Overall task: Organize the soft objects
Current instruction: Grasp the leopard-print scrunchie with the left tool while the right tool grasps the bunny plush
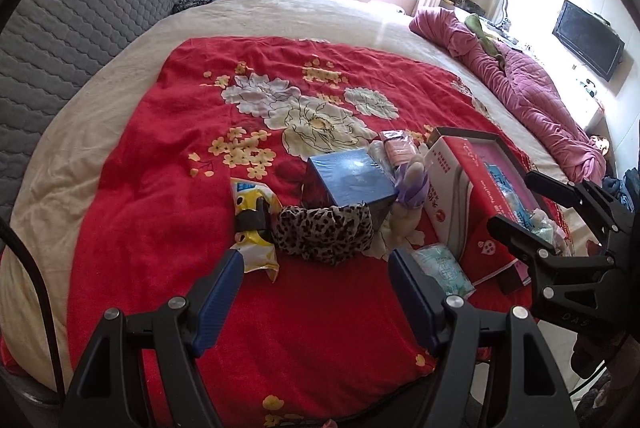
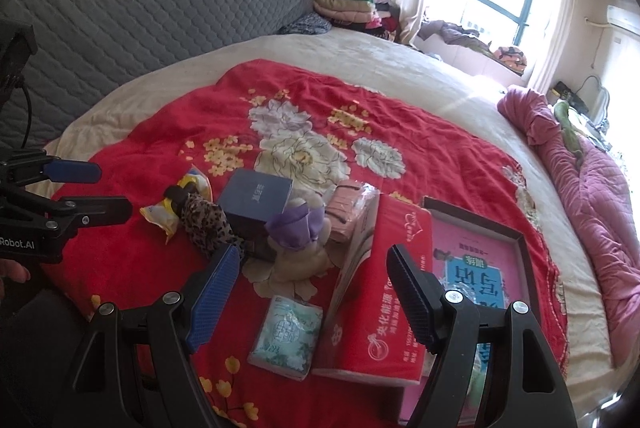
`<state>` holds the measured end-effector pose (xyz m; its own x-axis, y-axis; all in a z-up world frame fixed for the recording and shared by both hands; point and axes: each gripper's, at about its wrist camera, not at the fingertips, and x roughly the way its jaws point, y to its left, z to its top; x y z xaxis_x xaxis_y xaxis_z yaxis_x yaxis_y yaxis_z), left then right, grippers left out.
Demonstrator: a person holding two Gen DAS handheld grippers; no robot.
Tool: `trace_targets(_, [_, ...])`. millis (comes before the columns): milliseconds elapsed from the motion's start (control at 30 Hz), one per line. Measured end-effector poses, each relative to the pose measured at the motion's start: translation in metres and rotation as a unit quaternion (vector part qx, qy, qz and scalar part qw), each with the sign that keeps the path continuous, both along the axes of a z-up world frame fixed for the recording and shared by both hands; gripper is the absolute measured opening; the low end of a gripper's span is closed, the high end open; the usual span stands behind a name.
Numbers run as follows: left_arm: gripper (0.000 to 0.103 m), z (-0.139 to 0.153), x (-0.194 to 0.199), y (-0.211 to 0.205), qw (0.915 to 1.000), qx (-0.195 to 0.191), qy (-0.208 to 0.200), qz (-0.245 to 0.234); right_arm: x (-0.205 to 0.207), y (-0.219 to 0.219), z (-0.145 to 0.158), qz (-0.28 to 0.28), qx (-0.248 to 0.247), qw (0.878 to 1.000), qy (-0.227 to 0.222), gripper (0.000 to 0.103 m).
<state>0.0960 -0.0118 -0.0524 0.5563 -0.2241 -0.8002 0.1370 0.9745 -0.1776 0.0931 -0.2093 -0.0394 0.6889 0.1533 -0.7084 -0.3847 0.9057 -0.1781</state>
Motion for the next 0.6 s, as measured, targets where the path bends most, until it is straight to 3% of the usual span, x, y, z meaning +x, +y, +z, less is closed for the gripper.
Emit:
trace_targets(367, [0.074,-0.021,0.030,-0.016,0.9996,0.005,0.022,-0.017,0.038,0.009,-0.019,0.038,-0.026,0.999,0.023,0.077])
trace_targets(600, [0.074,-0.037,0.049,-0.024,0.9990,0.006,0.034,-0.029,0.057,0.024,-0.045,0.079,-0.071,0.993,0.048,0.077])
